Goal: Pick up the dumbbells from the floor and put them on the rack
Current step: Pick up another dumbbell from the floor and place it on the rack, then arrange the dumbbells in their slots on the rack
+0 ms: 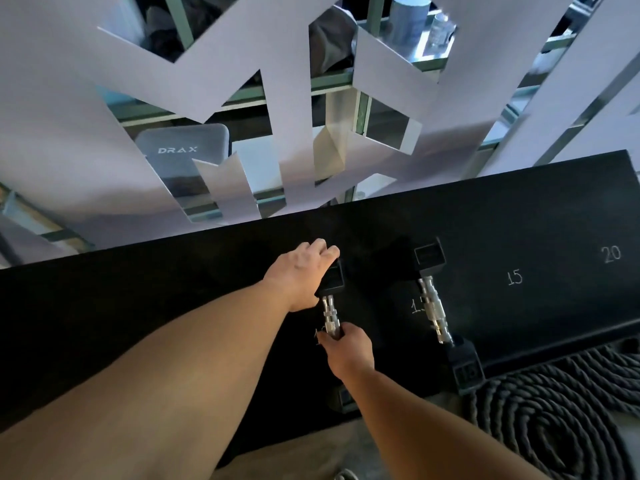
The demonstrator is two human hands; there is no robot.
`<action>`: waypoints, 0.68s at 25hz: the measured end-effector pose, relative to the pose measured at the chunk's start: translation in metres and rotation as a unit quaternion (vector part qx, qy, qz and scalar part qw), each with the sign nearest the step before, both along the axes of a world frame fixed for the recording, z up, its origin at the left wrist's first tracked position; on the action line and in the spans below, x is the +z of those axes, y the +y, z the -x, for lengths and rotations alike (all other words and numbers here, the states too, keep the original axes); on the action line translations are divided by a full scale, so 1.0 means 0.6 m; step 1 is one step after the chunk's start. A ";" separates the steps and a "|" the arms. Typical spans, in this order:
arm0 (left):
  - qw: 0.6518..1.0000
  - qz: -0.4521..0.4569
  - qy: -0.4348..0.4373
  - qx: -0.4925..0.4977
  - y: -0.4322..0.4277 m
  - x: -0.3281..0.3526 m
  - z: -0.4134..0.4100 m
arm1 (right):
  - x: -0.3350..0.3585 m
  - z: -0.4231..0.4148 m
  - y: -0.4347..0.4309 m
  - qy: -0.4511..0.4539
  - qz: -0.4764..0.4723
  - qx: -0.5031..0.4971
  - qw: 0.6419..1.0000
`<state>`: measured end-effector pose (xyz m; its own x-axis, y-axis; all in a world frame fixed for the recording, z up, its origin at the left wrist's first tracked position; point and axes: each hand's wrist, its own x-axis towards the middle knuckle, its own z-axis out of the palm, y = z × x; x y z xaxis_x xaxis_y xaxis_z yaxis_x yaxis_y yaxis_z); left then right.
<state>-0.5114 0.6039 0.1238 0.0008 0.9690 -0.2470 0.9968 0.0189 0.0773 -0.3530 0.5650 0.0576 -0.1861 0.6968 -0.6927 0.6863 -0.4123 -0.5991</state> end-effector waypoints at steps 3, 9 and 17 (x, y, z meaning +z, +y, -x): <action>1.000 0.002 0.002 0.010 0.003 -0.017 0.003 | -0.015 -0.003 0.006 0.000 -0.001 0.008 1.000; 0.998 0.044 0.026 0.023 -0.014 -0.016 0.011 | -0.011 -0.003 0.017 -0.036 0.007 0.094 0.995; 0.999 0.024 0.022 0.043 -0.041 0.125 0.084 | 0.085 0.011 0.047 -0.012 -0.088 0.043 0.995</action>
<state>-0.5618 0.5795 0.1988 -0.0931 0.9520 -0.2916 0.9939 0.1064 0.0301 -0.3599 0.5932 0.1087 -0.2347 0.7897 -0.5668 0.7302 -0.2416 -0.6391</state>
